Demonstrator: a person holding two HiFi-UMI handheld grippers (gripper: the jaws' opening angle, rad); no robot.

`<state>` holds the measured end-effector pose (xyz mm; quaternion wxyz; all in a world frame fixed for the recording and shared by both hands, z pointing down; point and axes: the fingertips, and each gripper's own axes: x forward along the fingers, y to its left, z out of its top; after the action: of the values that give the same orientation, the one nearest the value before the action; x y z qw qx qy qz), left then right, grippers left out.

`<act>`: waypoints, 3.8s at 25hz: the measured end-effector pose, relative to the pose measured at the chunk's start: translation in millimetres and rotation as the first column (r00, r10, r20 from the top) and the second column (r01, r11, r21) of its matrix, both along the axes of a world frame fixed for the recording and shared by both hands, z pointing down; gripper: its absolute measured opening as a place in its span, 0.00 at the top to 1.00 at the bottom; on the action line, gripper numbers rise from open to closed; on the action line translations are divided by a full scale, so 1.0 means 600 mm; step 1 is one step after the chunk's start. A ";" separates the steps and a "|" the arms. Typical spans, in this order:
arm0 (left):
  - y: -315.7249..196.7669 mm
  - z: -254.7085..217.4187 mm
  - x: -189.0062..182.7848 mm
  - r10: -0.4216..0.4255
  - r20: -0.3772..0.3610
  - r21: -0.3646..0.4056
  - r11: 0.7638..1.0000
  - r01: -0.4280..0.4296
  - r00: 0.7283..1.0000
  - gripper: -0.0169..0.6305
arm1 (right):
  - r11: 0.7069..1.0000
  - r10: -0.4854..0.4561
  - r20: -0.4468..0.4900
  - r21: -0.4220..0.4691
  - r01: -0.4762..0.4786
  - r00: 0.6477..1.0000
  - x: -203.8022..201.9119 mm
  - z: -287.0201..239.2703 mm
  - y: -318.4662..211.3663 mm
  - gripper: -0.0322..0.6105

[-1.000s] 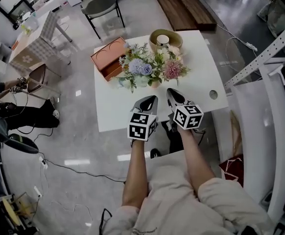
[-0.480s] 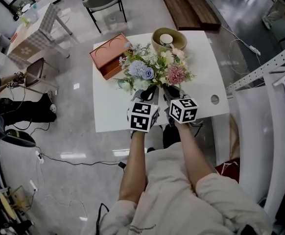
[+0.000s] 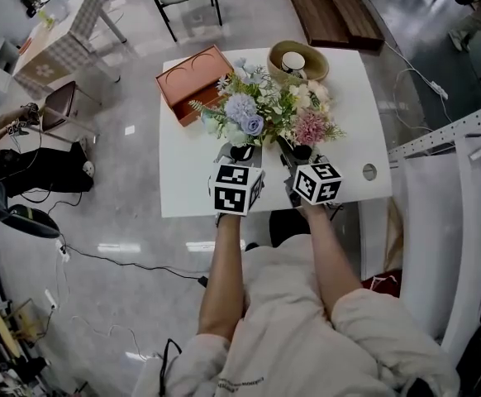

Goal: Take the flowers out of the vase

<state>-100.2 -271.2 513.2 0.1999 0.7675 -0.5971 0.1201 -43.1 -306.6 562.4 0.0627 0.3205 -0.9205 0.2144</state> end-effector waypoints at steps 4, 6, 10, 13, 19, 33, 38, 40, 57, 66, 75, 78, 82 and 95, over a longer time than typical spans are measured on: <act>-0.001 0.009 -0.007 0.004 0.008 -0.012 1.000 -0.003 1.000 0.96 | 1.000 -0.002 0.006 -0.004 0.002 1.000 -0.004 0.004 -0.006 0.80; -0.003 0.010 -0.009 0.010 0.007 -0.012 1.000 -0.010 1.000 0.96 | 1.000 -0.006 -0.006 -0.016 0.006 1.000 -0.007 0.010 -0.009 0.79; -0.009 0.009 -0.016 0.005 0.001 -0.008 1.000 -0.005 1.000 0.96 | 0.999 -0.034 -0.011 -0.017 0.033 0.999 -0.015 0.016 -0.013 0.73; -0.010 0.013 -0.024 0.001 0.005 -0.013 1.000 -0.001 1.000 0.96 | 0.996 -0.087 -0.046 0.022 0.088 0.995 -0.023 0.017 -0.009 0.65; -0.012 0.012 -0.033 -0.003 0.006 -0.017 1.000 0.003 1.000 0.96 | 0.992 -0.053 -0.050 0.109 0.058 0.997 -0.029 -0.007 -0.022 0.64; -0.021 0.025 -0.024 0.026 0.003 -0.029 0.999 -0.026 1.000 0.96 | 0.991 -0.046 0.020 0.130 0.043 0.999 -0.020 -0.027 -0.033 0.87; -0.013 0.031 -0.020 0.069 0.046 -0.039 0.997 -0.067 0.997 0.96 | 0.993 -0.019 0.038 0.114 0.014 0.999 -0.018 -0.029 -0.034 0.88; -0.013 0.029 -0.018 0.079 0.052 -0.036 0.996 -0.077 0.996 0.96 | 0.993 -0.012 0.027 0.119 0.009 1.000 -0.019 -0.030 -0.035 0.89; 0.000 0.022 0.007 0.139 0.084 -0.032 0.990 -0.137 0.987 0.96 | 0.988 0.020 0.014 0.150 -0.022 1.000 -0.012 -0.061 -0.032 0.89; 0.005 0.014 0.011 0.175 0.101 -0.036 0.984 -0.172 0.979 0.96 | 0.987 0.051 0.016 0.151 -0.053 0.999 -0.011 -0.073 -0.038 0.89; 0.011 0.000 0.021 0.198 0.111 -0.028 0.980 -0.197 0.974 0.96 | 0.982 0.085 0.030 0.167 -0.089 0.996 0.000 -0.093 -0.034 0.90; 0.013 -0.004 0.023 0.204 0.120 -0.021 0.979 -0.203 0.972 0.96 | 0.978 0.087 0.017 0.189 -0.089 0.996 0.001 -0.103 -0.035 0.90; 0.019 -0.009 0.025 0.210 0.126 -0.019 0.978 -0.209 0.970 0.96 | 0.976 0.092 0.025 0.195 -0.096 0.995 0.002 -0.114 -0.031 0.90; 0.024 -0.013 0.022 0.215 0.136 -0.004 0.976 -0.216 0.967 0.96 | 0.965 0.107 0.036 0.237 -0.113 0.994 0.006 -0.138 -0.031 0.90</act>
<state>-87.2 -256.8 505.2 0.1403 0.8190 -0.5230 0.1897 -39.6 -325.0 479.5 0.0011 0.3738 -0.9211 0.1091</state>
